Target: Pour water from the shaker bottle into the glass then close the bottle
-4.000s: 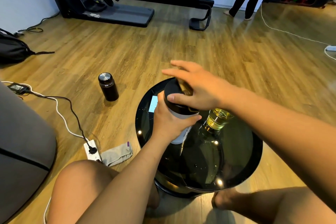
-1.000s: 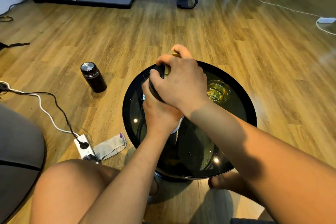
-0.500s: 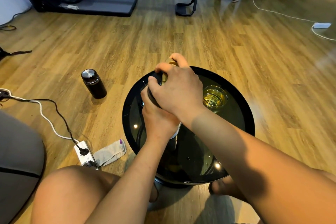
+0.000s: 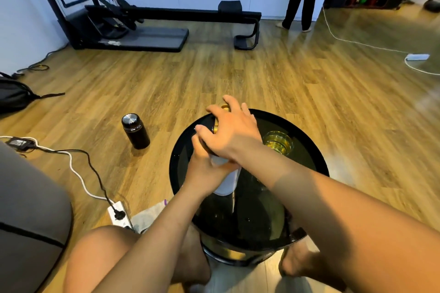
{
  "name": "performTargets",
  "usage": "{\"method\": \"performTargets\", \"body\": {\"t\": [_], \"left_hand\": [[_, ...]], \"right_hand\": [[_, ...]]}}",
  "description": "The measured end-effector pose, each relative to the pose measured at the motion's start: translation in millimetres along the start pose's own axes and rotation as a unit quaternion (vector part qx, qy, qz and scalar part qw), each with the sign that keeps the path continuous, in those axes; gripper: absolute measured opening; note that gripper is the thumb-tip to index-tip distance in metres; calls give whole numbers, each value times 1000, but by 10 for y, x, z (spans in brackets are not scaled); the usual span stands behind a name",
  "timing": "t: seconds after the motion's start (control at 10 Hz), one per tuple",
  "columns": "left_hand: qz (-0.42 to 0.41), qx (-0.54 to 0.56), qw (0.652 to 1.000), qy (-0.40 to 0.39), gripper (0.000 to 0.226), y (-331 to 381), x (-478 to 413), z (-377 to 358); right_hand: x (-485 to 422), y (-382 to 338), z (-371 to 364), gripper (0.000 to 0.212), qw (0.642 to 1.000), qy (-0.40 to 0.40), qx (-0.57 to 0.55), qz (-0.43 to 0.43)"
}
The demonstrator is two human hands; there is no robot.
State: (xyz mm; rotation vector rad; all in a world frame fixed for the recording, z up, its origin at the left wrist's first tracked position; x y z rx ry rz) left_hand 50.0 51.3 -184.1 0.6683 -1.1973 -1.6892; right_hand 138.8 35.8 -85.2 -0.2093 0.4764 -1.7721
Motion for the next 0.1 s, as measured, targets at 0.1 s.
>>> {"method": "performTargets", "body": {"t": [0.1], "left_hand": [[14,-42,995,-88,128,54,124,144]], "right_hand": [[56,50,-23,80,997,-59,-44,-15]]}}
Point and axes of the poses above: each hand's wrist, its own x-axis away from the middle knuckle, its own z-axis out of the back of the hand, y = z × x, the point moved 9 cm from there along -x, towards the middle knuckle, and after that the axes turned 5 degrees about z, right-handed, at the moved point
